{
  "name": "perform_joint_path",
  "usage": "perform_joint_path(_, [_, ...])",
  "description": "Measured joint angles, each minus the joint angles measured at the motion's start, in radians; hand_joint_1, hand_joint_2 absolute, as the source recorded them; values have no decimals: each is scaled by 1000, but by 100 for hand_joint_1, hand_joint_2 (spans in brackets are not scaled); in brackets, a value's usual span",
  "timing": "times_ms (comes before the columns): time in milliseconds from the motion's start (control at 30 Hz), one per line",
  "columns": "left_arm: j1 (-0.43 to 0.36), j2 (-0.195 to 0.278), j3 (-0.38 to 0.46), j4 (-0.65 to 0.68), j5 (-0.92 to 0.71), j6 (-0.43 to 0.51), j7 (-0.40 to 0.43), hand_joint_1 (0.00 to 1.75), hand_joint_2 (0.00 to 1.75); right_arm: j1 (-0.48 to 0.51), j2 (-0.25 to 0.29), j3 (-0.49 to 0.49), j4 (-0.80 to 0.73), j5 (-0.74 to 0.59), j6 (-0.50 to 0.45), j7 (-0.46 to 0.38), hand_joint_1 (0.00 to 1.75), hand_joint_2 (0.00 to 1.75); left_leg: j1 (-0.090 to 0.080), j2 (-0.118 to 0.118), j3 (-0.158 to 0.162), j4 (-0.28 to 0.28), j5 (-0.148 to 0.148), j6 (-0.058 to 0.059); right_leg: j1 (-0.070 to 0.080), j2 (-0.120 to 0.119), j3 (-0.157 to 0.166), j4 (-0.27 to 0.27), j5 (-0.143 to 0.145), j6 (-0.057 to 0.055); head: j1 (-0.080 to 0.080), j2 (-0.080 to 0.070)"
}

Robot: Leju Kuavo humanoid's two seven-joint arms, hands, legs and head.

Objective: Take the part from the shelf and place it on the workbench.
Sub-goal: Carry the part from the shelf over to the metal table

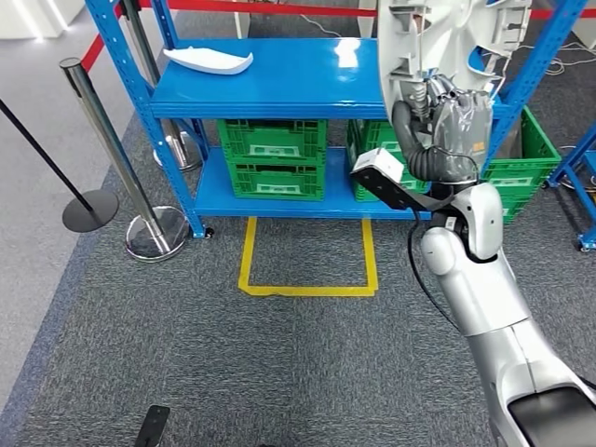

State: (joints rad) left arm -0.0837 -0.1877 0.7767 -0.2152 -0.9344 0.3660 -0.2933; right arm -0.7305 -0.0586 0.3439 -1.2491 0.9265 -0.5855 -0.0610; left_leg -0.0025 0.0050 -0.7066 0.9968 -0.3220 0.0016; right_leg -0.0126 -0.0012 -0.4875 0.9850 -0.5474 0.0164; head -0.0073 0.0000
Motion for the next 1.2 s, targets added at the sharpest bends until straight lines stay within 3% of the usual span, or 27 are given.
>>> perform_joint_path(33, [2,0,0,0,0,-2,-3,0,175,2,-1,0,0,-1,2,1,175,175,2,-1,-8,15,-20,-6,-1,-1,-5,0,8,-11,-1,0])
perform_joint_path(100, [4,0,1,0,-2,-4,-7,0,175,2,-1,0,0,-6,6,1,175,175,5,-2,-39,110,-106,-17,-2,-4,-18,0,28,-25,-2,0])
perform_joint_path(167, [3,0,1,0,-5,-9,-8,0,175,3,-1,0,0,-13,12,1,175,175,7,-2,-73,245,-182,-24,0,-3,-40,2,47,-29,-3,0])
perform_joint_path(200, [3,0,1,0,-7,-12,-8,0,175,3,-1,0,1,-18,17,1,175,175,7,-2,-75,285,-191,-24,1,-2,-50,3,54,-29,-3,0])
perform_joint_path(233, [3,0,1,0,-7,-14,-9,0,175,3,-1,0,2,-26,23,1,175,175,7,-2,-60,289,-184,-22,3,-1,-58,4,60,-29,-3,0])
perform_joint_path(267, [3,0,1,0,-7,-16,-9,0,175,3,-2,-1,3,-35,30,1,175,175,6,-2,-25,252,-164,-18,5,-1,-66,5,66,-28,-3,0])
perform_joint_path(367, [0,2,1,0,-7,-17,-12,0,175,0,-3,-2,4,-66,50,0,175,175,0,-2,105,66,-124,5,11,-1,-81,7,76,-22,-2,0])
perform_joint_path(433, [-3,3,1,0,-7,-19,-14,0,175,-4,-5,-5,6,-80,59,-2,175,175,-4,-2,129,17,-129,13,13,-3,-90,9,84,-13,-2,0])
perform_joint_path(500, [-2,3,2,0,-7,-21,-15,0,175,-4,-7,-7,8,-88,64,-4,175,175,-2,-1,129,3,-125,20,13,-4,-96,12,84,-3,-2,0])
perform_joint_path(567, [-1,3,2,0,-7,-21,-16,0,175,-4,-10,-11,8,-92,66,-4,175,175,3,1,128,-10,-116,29,13,-2,-122,55,52,7,2,0])
perform_joint_path(667, [-1,1,3,0,-7,-23,-17,0,175,0,-15,-14,10,-98,70,-9,175,175,5,3,120,-12,-109,35,7,-1,-209,238,-34,21,5,0])
perform_joint_path(700, [0,1,3,0,-6,-23,-17,0,175,2,-17,-14,11,-102,74,-12,175,175,5,2,118,-11,-108,35,5,-1,-228,280,-42,24,4,0])
perform_joint_path(733, [1,1,4,0,-6,-24,-18,0,175,4,-20,-14,12,-109,78,-14,175,175,5,2,117,-9,-107,35,3,-1,-229,287,-32,27,5,0])
perform_joint_path(767, [1,0,5,0,-5,-25,-19,0,175,4,-23,-14,12,-116,82,-16,175,175,6,2,116,-7,-107,34,0,-1,-212,254,-5,29,5,0])
perform_joint_path(833, [2,0,6,0,-2,-28,-21,0,175,4,-27,-15,13,-128,87,-19,175,175,5,0,113,1,-110,28,-4,-2,-146,126,57,32,5,0])
perform_joint_path(900, [2,0,7,0,1,-29,-23,0,175,4,-30,-16,11,-133,87,-21,175,175,1,-1,102,14,-111,17,-5,-1,-104,42,77,26,4,0])
perform_joint_path(1000, [3,1,7,0,2,-29,-24,0,175,8,-35,-18,9,-137,86,-21,175,175,0,0,90,23,-109,2,-4,3,-106,34,76,6,4,0])
perform_joint_path(1067, [4,2,8,0,3,-29,-25,0,175,11,-40,-24,8,-140,85,-19,175,175,2,0,74,59,-140,-7,-7,7,-107,32,81,-6,2,0])
perform_joint_path(1167, [4,2,9,0,4,-29,-25,0,175,16,-41,-30,8,-143,83,-18,175,175,6,-1,2,243,-234,-18,-7,19,-111,31,85,-17,-1,0])
perform_joint_path(1200, [5,2,9,0,4,-29,-25,0,175,18,-41,-31,8,-143,82,-18,175,175,6,-1,-16,292,-249,-18,-6,26,-112,32,86,-17,-1,0])
